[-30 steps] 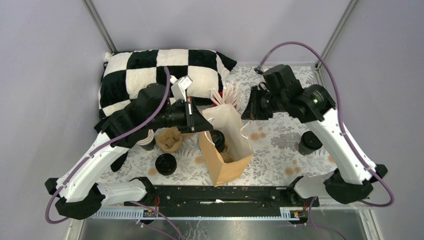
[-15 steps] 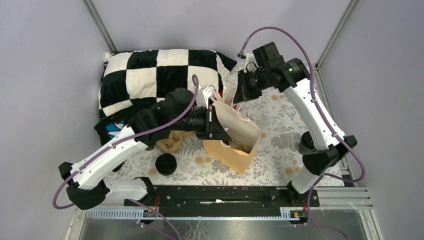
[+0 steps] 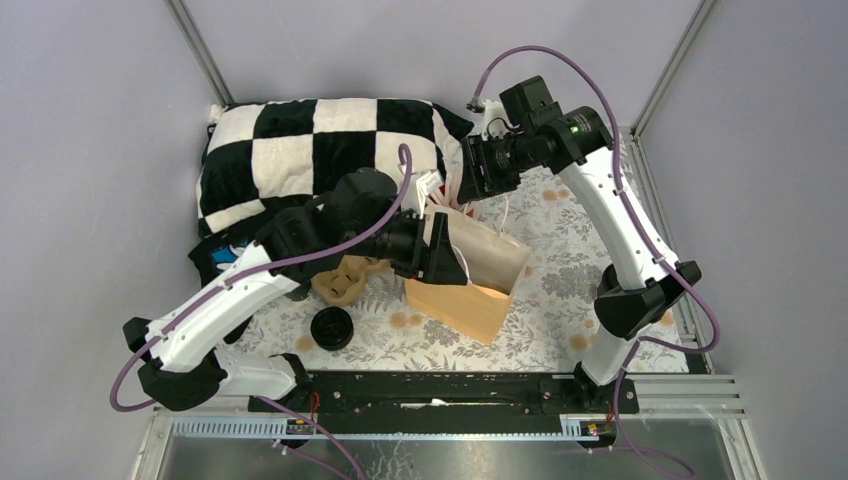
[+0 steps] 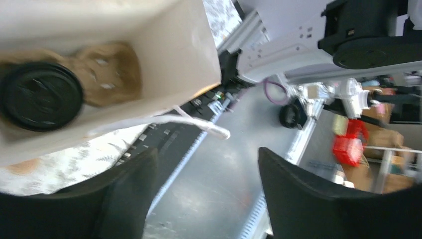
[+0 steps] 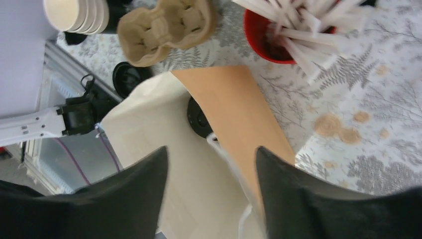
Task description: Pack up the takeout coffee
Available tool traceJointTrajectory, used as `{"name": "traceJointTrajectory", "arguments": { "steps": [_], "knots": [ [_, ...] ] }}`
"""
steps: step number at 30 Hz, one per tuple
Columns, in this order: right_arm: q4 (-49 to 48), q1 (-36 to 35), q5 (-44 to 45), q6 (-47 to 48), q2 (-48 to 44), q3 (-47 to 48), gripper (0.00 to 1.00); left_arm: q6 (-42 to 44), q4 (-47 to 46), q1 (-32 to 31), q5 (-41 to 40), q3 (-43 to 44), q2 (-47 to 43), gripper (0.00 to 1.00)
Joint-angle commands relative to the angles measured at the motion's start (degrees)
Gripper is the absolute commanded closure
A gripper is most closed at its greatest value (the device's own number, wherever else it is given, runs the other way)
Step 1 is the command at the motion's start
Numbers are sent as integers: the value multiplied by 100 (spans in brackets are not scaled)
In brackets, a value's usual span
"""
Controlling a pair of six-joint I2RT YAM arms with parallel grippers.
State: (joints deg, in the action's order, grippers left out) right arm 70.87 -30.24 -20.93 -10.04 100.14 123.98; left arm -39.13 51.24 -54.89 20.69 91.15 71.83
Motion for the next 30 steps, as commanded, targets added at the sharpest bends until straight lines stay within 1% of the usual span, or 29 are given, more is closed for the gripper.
{"name": "traceJointTrajectory", "arguments": {
  "steps": [1, 3, 4, 5, 6, 8, 9, 11, 12, 14, 16, 18, 20, 22, 25, 30],
  "knots": [
    [559, -8, 1063, -225, -742, 208, 18, 926, 337, 224, -835, 579, -366, 16],
    [577, -7, 1394, -374, -1085, 231, 4, 1109, 282, 352, -993, 617, -425, 12],
    [562, -8, 1586, -437, -1267, 240, 1, 1177, 262, 382, -1169, 627, -457, 11],
    [561, -8, 1861, -515, -1429, 216, 0, 1226, 239, 391, -1541, 633, -491, 10],
    [567, -7, 2317, -607, -1635, 138, 0, 1289, 179, 396, -1781, 597, -557, 9],
    [638, 44, 3486, -877, -1981, -166, 0, 1417, 68, 424, -2317, 530, -652, 6],
    [776, 192, 4047, -1045, -2085, -266, 0, 1425, 73, 439, -2602, 512, -674, 5],
    [1064, 764, 4806, -1280, -2204, -583, 0, 1379, 133, 481, -3066, 487, -679, 4],
    [1082, 1228, 4869, -1311, -2239, -844, 0, 1379, 135, 498, -3157, 448, -691, 3],
    [892, 2225, 4548, -1246, -2332, -1535, 0, 1437, 15, 535, -3252, 278, -775, 3],
    [602, 3063, 4066, -1163, -2439, -2310, 0, 1501, -144, 582, -3245, 46, -941, 1],
    [363, 3748, 3669, -1118, -2498, -3086, 0, 1551, -184, 646, -3185, -134, -1043, 1],
    [121, 4175, 3219, -946, -2514, -3672, 0, 1602, -196, 693, -3113, -319, -1149, 1],
    [-9, 4455, 2874, -702, -2436, -4174, 0, 1617, -230, 741, -3091, -495, -1242, 1],
    [-164, 4535, 2838, -513, -2318, -4698, 0, 1675, -246, 852, -2977, -651, -1339, 1],
    [-510, 4657, 2529, -348, -2172, -5159, 0, 1785, -271, 1057, -2799, -815, -1423, 1]
  ]
}}
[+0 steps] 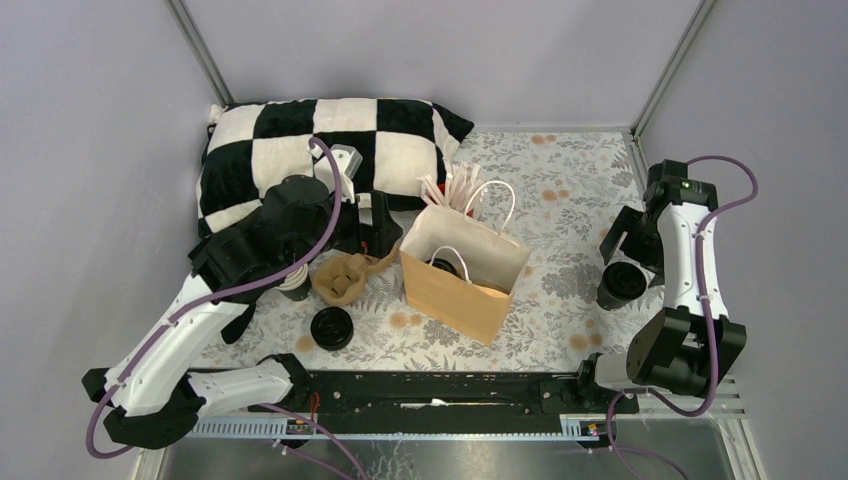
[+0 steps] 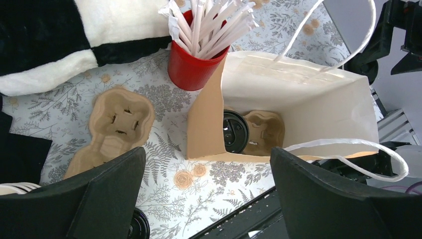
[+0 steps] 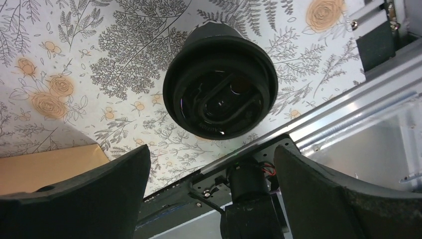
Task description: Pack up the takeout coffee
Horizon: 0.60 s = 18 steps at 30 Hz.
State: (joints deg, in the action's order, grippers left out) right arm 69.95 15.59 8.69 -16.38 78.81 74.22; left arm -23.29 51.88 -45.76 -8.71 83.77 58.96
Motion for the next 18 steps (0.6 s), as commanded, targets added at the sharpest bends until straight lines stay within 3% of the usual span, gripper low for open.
{"name": "traceJointTrajectory", "arguments": {
  "steps": [1, 13, 18],
  "knots": [
    [-453, 75, -470, 297, 34, -181, 0, 220, -341, 192, 182, -100, -146, 1],
    [-585, 458, -255, 215, 140, -380, 5, 379, -382, 809, 787, -251, -111, 1],
    [-729, 552, -376, 214, 297, -437, 14, 421, -393, 902, 845, -264, -48, 1]
  ]
}}
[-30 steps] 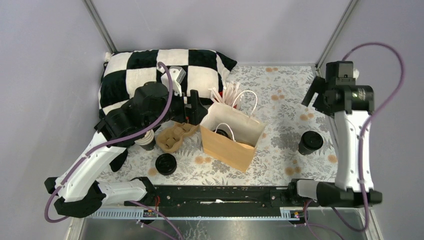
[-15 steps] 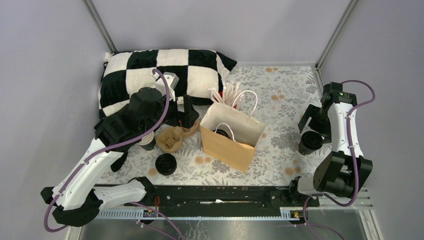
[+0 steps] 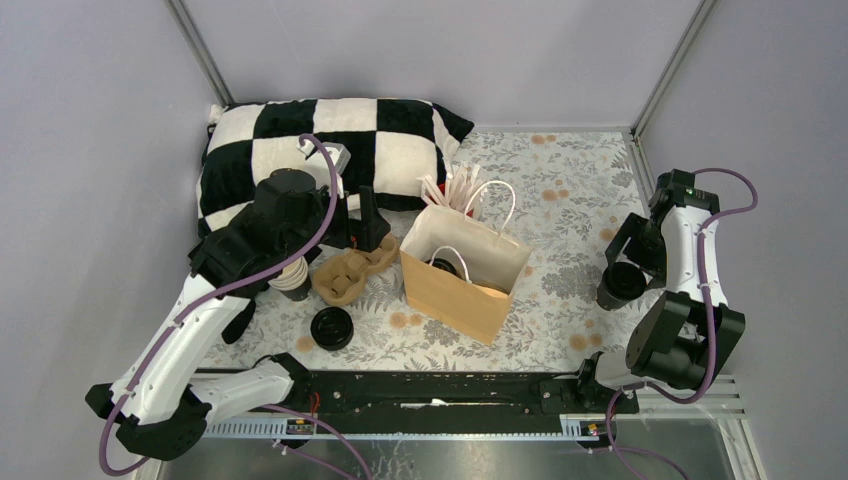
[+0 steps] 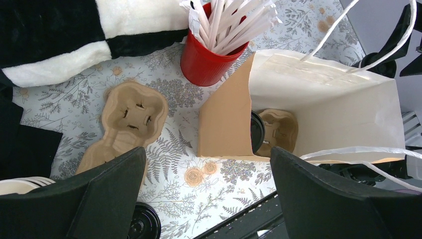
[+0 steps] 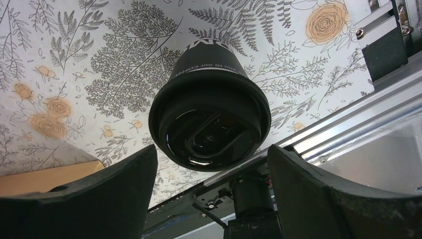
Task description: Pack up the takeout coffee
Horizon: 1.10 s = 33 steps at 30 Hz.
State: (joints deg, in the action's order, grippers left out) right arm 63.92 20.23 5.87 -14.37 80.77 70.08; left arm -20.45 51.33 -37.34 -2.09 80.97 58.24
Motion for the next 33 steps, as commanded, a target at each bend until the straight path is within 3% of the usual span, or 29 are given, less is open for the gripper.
{"name": "traceJointTrajectory", "arguments": {
  "steps": [1, 6, 18, 33],
  "knots": [
    [-147, 99, -90, 21, 120, -14, 15, 137, -335, 68, 182, 20, 36, 1],
    [-188, 121, -100, 28, 107, -141, 21, 136, -334, 87, 182, 37, 74, 1],
    [7, 121, -243, 38, -8, -89, 12, 116, -359, 137, 364, 31, 147, 1],
    [25, 119, -190, 2, -89, -67, 12, 118, -405, 140, 434, 21, 182, 2]
  ]
}}
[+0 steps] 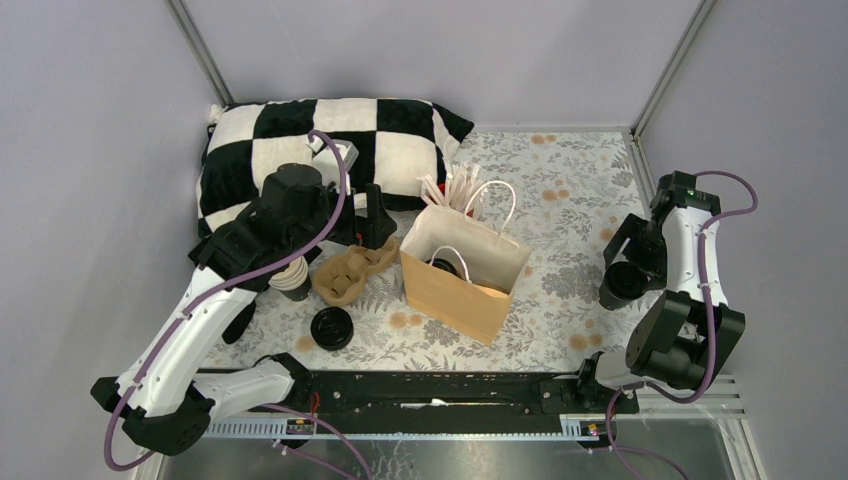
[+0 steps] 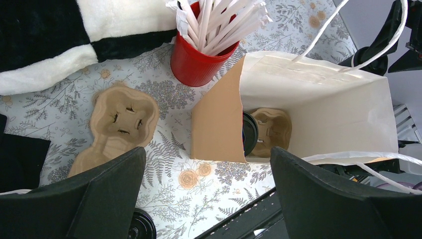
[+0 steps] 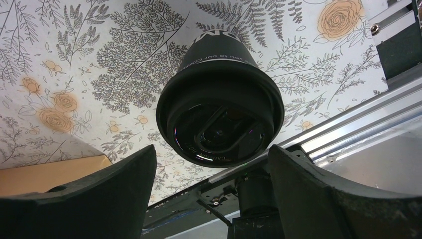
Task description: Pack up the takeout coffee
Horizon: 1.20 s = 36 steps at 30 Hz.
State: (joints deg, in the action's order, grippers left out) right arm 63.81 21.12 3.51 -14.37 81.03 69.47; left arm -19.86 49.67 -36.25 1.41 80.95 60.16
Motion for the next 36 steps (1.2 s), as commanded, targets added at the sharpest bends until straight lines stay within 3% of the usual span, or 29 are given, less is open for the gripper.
{"name": "traceJointTrajectory", "arguments": {
  "steps": [1, 14, 20, 36],
  "knots": [
    [15, 25, 57, 9, -83, -24, 13, 61, -238, 30, 84, 24, -18, 2],
    [-48, 29, 544, -1, 152, 47, 12, 87, -203, 57, 61, 31, -33, 1],
    [-114, 28, 411, 29, 215, 40, 18, 88, -203, 74, 58, -7, -48, 2],
    [-274, 32, 547, 57, 299, -127, 16, 87, -186, 107, 45, -28, -71, 2]
  ]
}}
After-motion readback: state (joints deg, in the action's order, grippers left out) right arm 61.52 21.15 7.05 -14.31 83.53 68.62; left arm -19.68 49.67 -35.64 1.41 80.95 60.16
